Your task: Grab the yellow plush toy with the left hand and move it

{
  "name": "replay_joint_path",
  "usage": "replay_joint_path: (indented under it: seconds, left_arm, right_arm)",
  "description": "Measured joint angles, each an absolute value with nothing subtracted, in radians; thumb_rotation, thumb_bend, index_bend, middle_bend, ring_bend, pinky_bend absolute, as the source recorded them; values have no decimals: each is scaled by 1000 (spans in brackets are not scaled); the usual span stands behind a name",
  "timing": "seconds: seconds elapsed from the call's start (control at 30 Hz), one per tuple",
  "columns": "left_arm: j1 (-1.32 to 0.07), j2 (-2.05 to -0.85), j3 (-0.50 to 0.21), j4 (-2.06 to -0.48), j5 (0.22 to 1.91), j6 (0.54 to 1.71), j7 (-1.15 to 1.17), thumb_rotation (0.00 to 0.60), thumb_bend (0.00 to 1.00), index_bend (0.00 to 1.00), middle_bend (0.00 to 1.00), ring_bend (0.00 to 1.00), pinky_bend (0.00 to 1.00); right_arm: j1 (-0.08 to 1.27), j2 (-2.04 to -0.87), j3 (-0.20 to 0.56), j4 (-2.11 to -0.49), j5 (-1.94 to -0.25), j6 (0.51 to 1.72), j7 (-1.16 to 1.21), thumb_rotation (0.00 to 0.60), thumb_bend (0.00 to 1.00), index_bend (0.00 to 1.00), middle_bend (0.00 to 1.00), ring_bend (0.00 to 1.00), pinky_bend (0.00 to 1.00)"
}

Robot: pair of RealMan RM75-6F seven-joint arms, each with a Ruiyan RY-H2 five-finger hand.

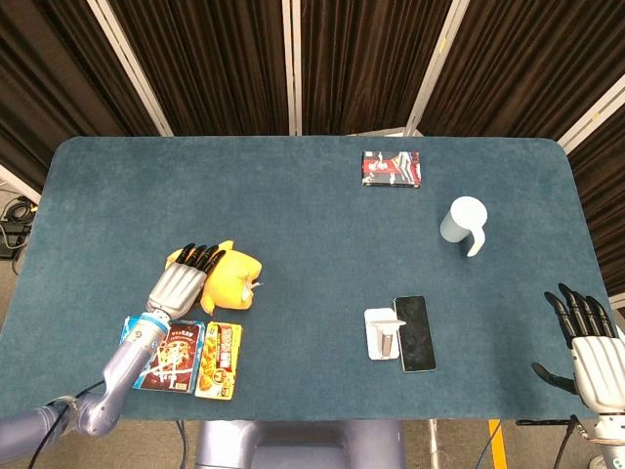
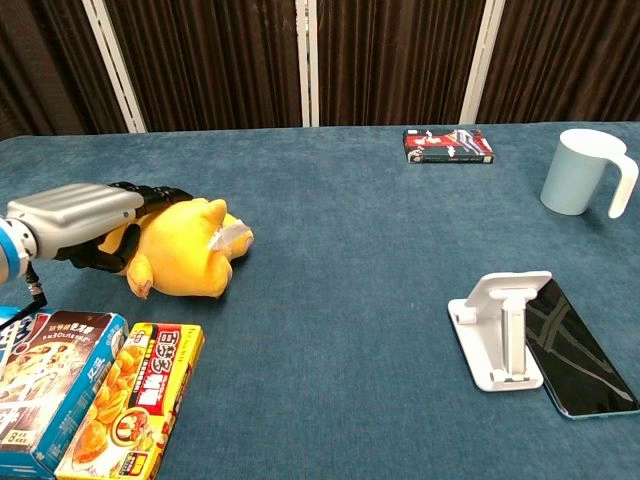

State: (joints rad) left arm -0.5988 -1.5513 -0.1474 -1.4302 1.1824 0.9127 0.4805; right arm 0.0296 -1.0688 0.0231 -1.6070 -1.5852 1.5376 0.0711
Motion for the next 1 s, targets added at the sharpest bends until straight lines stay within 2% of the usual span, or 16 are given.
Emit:
replay_joint_path:
  seconds: [0.33, 0.7, 1.0]
  left_arm:
    - [-629, -1632, -123, -1418, 1182, 940, 538, 600, 1000, 0, 0, 0, 0]
    - [-630, -1614, -108, -1505, 1216, 1016, 583, 600, 1000, 0, 0, 0, 0]
    - [-626, -1601, -101, -1442, 1168, 1001, 567, 600, 1000, 0, 0, 0, 0]
  right_arm:
    - [30, -1068, 24, -1606, -1584, 1537, 76, 600, 157, 0, 0, 0, 0]
    - [28, -1066, 23, -1607, -1588, 1542, 77, 600, 157, 0, 0, 0, 0]
    - [29, -1071, 23, -1608, -1586, 1537, 66, 600, 157, 0, 0, 0, 0]
